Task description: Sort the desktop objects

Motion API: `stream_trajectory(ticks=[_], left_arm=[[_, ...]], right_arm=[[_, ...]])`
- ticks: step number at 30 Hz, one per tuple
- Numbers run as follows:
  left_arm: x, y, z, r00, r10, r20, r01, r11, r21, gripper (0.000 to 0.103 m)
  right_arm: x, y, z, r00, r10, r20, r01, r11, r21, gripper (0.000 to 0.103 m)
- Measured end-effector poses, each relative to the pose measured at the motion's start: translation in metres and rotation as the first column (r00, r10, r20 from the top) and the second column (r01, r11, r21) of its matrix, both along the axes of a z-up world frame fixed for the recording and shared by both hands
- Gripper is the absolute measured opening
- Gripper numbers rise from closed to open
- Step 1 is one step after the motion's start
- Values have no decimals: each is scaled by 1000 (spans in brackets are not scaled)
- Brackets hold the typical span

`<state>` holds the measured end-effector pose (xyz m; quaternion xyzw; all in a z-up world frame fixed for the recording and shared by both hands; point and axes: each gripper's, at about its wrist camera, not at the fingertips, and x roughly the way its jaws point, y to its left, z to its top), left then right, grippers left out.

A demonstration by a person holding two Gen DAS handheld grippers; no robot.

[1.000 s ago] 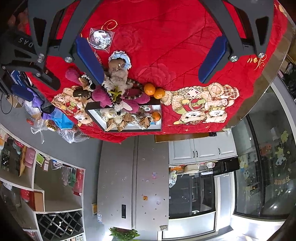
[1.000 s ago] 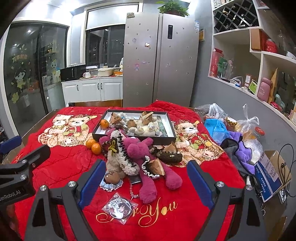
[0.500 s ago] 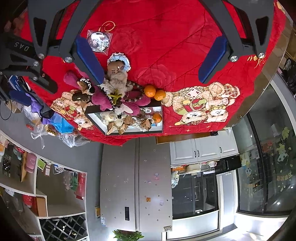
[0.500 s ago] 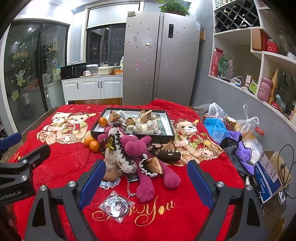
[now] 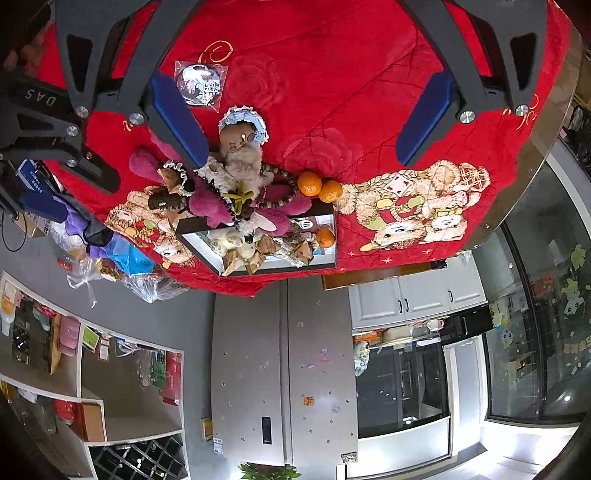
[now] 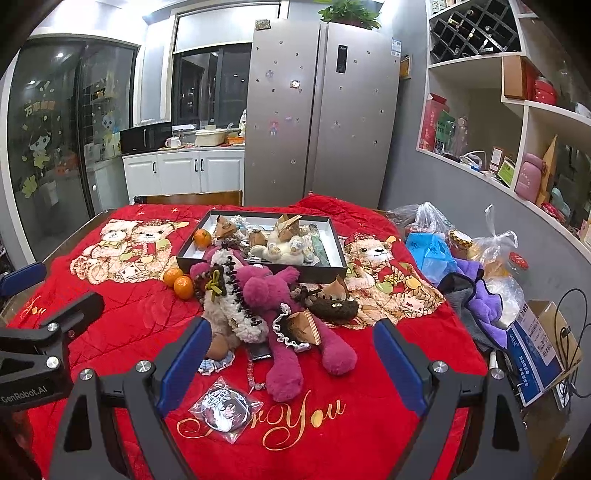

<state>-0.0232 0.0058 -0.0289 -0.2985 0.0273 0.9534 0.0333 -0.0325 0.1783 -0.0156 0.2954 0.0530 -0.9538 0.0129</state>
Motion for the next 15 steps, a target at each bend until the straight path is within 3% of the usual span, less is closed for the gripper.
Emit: stream_trajectory(ticks=[10,15], left_arm=[[-24,1,-18,999,-26,40,25,999,23,103],[-44,6,-29,997,-47,53,46,999,16,102]], right_arm=[[-12,-4,-8,999,35,18,-36,999,20,92],[-29,-7,-14,993,117,35,-119,990,70,92]])
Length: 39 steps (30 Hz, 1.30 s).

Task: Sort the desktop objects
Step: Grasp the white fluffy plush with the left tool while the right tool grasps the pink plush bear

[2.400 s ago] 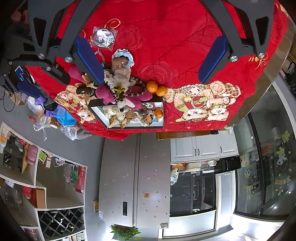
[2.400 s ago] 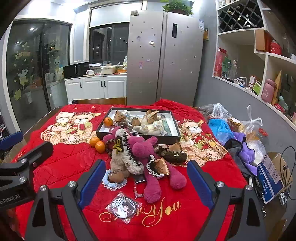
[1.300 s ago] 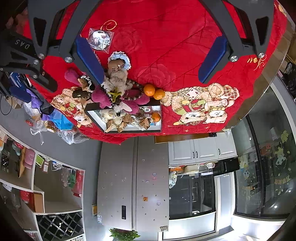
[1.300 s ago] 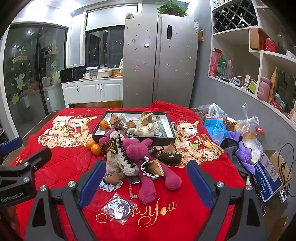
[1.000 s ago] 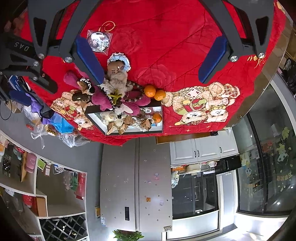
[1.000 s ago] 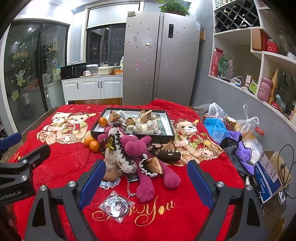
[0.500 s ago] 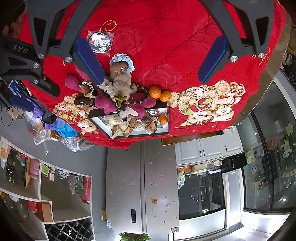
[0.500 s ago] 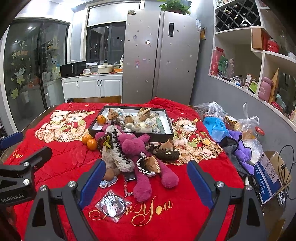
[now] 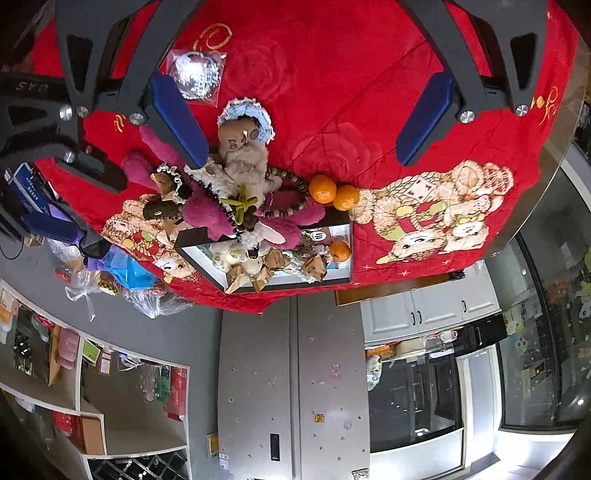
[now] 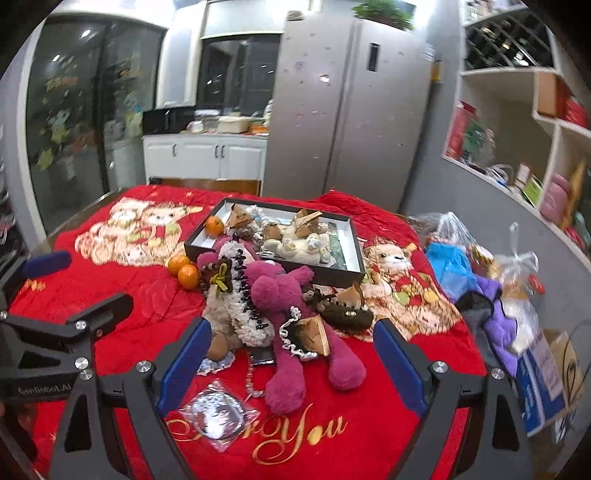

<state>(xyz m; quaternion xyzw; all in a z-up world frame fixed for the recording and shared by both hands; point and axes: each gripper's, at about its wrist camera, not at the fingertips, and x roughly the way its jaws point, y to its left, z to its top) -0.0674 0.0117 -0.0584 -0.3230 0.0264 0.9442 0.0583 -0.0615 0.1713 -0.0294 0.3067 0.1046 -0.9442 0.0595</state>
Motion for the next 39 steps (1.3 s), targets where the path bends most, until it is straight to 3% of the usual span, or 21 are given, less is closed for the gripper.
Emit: stream_trajectory(ticks=[3,7,16,20,25,31,34,36,39], left_arm=[[-14,3,-10,1000,-12,15,12,1000,-9,102],[-36,6,-28,999,-34,41,34,999,-9,102],[-77,24,-64,993,-81,90,86,995,-55,102],[-94,33,-84,986,-106,130,116,991,-71,102],[-112,35,-98,973,-134,190,139,990,-14,103],[-124,40,-111,965,-137,224,144,990,-13,102],[-123,42,-113,962,-156,224,159,987,2,92],[-122,44,-112,954,-189,233,186,982,37,71],[-118,49,-111,947,-222,232,214,975,60,49]], right_arm=[[-16,-1,-8,995,100,28,-101,995,24,92],[-43,8,-23,987,139,85,-141,990,14,92],[-99,28,-64,960,189,209,-161,977,-144,92],[-112,22,-71,955,198,220,-173,976,-129,92],[-128,5,-76,948,229,221,-211,972,-101,91],[-146,-7,-82,932,271,241,-238,958,-160,91],[-151,-8,-86,925,278,258,-231,952,-199,91],[-151,-7,-89,921,287,263,-231,947,-224,86],[-150,-5,-89,922,293,255,-227,939,-258,69]])
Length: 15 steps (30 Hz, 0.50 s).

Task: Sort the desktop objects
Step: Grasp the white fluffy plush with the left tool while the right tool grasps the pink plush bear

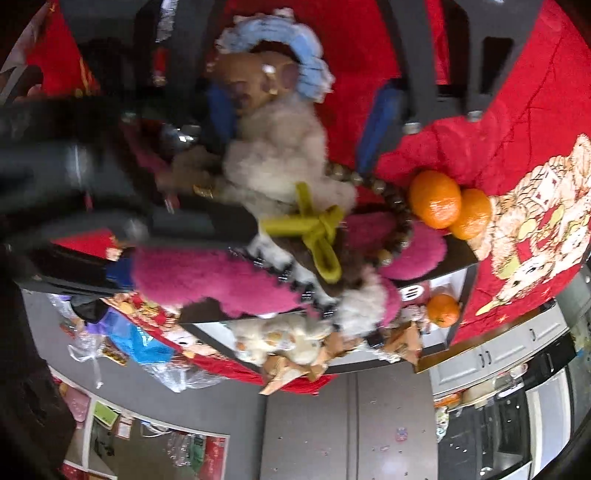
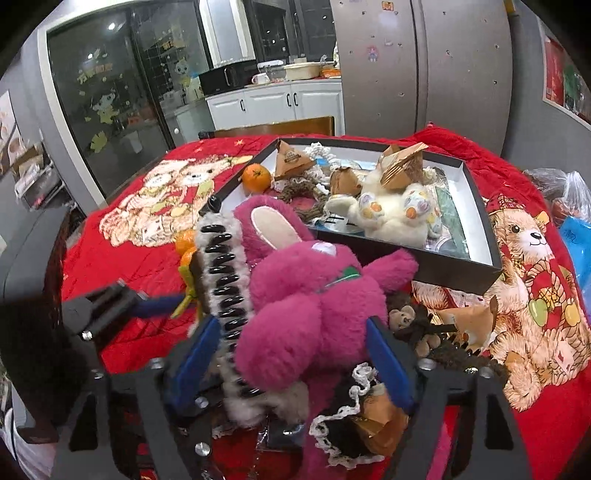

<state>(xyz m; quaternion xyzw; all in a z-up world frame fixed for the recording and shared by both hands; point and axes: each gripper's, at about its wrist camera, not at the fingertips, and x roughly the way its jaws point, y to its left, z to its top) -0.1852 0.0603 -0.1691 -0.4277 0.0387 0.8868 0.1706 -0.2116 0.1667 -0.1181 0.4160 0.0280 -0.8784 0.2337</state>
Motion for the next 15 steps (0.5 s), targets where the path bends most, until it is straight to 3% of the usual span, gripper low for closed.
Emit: stream_trajectory(ticks=[2,4,7,15], left_arm=[[5,6,3,1000,-23,-7,23,1000,0,34],[9,12,5,999,-19,-26,19,999,-30,33],[15,18,7,998,-23,-50,20,998,-64,32],[22,13,16,997,-5,-76,1,998,-59,31]], right_arm=[[1,6,4,1000,-10,4,10,999,-39,47],[3,12,9,1000,-5,6,5,995,-100,16],[5,9,14,999,-37,-22,37,999,-39,15],[12,9,23,996,-65,-54,63,997,-36,14]])
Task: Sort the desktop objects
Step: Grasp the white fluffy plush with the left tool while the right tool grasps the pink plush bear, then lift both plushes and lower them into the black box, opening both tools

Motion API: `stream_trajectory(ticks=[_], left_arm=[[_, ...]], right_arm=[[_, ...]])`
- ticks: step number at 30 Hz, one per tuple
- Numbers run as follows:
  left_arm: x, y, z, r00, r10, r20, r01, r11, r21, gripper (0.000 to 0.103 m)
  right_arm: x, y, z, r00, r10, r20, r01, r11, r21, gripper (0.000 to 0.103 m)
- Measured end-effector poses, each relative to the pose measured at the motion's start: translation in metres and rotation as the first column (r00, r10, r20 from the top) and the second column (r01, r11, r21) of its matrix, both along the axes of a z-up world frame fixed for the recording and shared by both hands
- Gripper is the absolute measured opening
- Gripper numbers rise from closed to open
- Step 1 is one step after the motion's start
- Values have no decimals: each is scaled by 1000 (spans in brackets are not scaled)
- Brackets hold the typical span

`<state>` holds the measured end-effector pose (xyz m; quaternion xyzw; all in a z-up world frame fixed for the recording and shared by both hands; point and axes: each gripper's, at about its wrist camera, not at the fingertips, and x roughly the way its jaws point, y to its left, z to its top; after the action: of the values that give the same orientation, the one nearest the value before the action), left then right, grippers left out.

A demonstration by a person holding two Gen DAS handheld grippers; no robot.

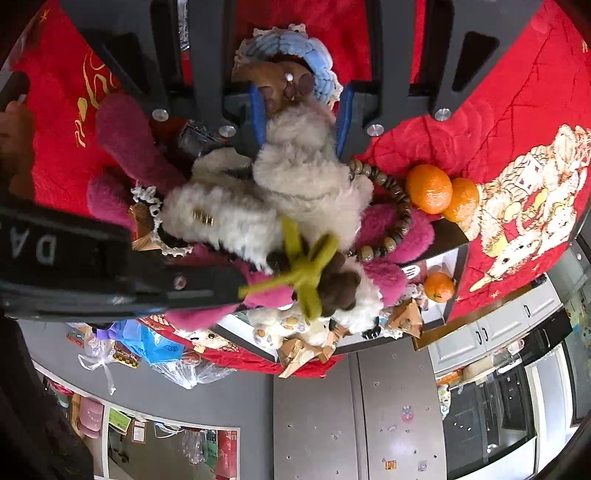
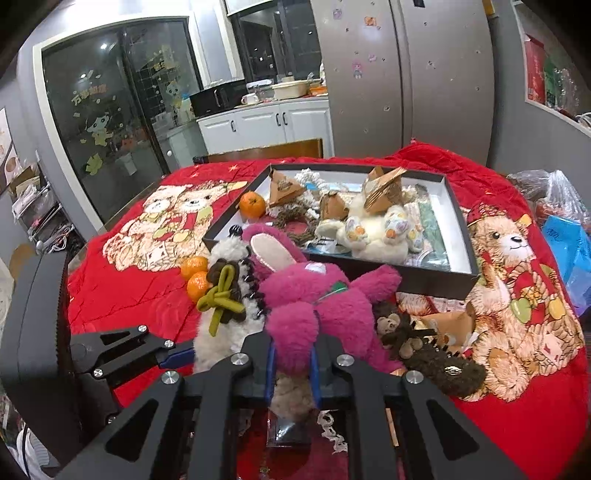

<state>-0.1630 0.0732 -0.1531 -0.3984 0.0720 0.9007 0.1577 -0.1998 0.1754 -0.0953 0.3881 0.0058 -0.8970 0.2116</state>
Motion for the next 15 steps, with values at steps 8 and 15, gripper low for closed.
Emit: stream_trajectory(ticks=[8,15], left_arm=[[12,-7,17,999,21,-43,-20,1000,12,31],[23,-12,39,995,43,-87,-41,999,24,31]], right_arm=[[15,5,24,998,-17,-55,17,1000,-7,14],[27,5,51,993,-28,-111,28,1000,-4,14]])
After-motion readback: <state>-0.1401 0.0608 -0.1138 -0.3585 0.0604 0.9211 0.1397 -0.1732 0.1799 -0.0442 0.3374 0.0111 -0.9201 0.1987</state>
